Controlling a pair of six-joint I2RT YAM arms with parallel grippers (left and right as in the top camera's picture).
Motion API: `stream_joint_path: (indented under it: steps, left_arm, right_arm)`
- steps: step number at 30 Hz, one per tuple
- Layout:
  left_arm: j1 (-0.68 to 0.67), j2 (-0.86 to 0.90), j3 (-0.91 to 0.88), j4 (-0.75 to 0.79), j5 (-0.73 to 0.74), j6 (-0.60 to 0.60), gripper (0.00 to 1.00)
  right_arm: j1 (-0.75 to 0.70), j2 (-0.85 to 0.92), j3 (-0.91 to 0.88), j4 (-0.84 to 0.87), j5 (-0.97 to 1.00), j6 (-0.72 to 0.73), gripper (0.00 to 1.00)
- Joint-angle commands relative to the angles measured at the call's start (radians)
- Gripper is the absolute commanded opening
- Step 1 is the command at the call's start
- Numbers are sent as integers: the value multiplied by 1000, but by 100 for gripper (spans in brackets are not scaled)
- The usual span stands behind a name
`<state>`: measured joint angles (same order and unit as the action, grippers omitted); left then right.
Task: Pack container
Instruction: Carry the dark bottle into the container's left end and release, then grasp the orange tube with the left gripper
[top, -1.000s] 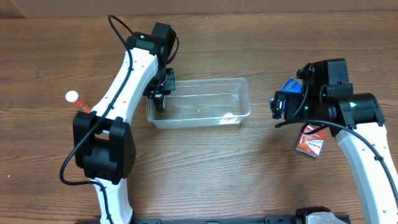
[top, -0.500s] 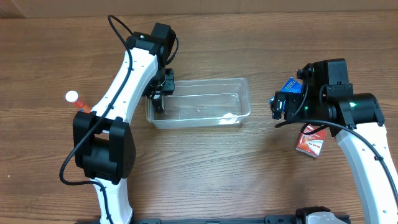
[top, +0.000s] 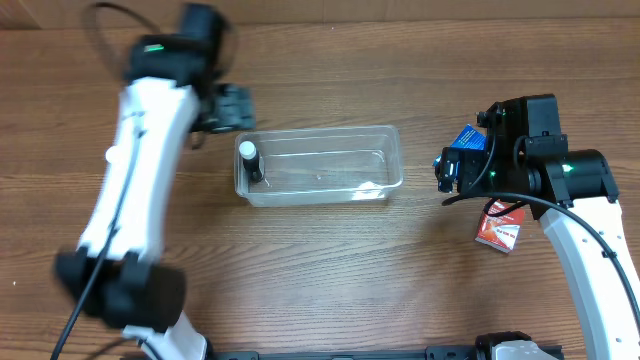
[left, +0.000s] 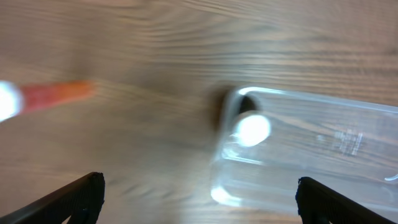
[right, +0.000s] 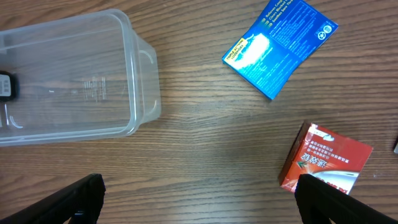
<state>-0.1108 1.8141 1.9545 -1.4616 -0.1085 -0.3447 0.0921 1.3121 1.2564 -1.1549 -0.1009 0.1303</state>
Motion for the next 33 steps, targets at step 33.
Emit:
stream_joint_path:
  steps: [33]
  left_arm:
    - [490, 229, -248, 278, 84, 53, 100]
  right_arm:
    - [-4, -12, 29, 8, -6, -3, 100]
